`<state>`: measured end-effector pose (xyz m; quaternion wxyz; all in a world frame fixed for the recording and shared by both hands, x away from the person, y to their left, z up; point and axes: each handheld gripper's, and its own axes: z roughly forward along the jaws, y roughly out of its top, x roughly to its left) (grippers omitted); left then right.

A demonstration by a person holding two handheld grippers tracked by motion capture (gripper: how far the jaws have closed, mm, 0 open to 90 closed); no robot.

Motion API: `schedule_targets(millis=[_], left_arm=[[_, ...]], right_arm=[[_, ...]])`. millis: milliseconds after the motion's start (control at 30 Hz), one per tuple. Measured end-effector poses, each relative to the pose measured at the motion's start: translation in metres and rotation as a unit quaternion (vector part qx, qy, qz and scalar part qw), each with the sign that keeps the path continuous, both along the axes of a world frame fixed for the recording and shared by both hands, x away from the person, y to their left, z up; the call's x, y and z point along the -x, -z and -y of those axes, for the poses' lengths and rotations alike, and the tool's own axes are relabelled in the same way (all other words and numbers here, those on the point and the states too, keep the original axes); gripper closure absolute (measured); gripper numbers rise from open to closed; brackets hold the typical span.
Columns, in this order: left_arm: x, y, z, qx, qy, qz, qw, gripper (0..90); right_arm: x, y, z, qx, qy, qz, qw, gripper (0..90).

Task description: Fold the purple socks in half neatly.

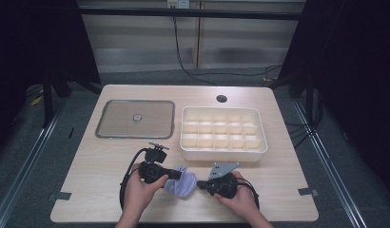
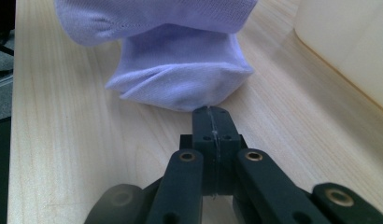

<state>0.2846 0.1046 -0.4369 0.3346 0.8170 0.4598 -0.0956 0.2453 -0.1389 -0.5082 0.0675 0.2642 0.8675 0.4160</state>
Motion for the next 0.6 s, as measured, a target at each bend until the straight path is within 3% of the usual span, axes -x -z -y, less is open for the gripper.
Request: schedule_targets(millis=[100,600], left_arm=[[0.0011,0.0005,0.0026,0.003,-0.007,0.0,1.0,82.6],[0.0022,0.0067,0.0089,-0.002,0.003,-0.003,1.0,82.5]], right_arm=[[0.0003,0.0,-0.0002,-0.001,0.001,-0.001,1.0,90.0],[0.0003,0.0,-0.0001,0.0,0.001,-0.001,1.0,90.0]])
